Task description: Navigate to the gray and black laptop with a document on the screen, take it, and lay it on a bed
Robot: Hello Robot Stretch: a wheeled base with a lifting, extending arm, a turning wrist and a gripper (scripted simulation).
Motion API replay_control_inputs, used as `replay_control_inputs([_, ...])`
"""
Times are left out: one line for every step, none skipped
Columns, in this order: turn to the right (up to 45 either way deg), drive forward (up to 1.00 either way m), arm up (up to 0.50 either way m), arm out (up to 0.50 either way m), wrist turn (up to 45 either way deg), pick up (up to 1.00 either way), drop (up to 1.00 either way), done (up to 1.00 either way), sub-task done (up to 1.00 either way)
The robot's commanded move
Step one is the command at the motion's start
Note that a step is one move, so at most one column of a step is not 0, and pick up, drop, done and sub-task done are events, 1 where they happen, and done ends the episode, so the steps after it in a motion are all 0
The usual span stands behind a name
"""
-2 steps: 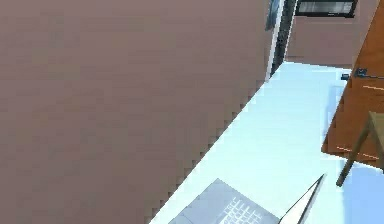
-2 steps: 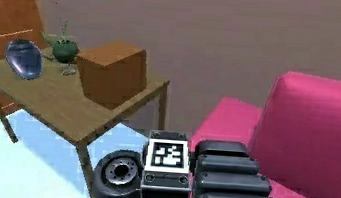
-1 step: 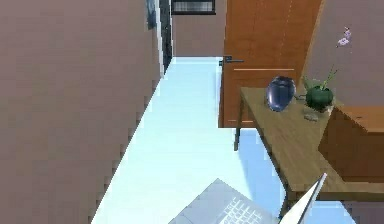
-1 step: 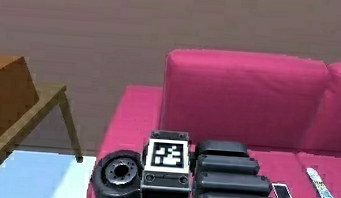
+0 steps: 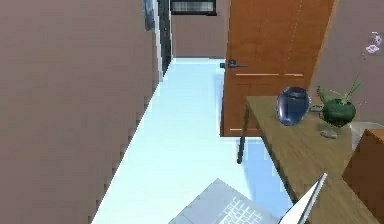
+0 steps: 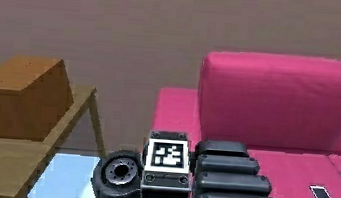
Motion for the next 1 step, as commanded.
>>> replay_control_inputs([-45.0, 0.0, 0.0, 0.0, 0.0, 0.0, 0.0, 0.0, 0.0])
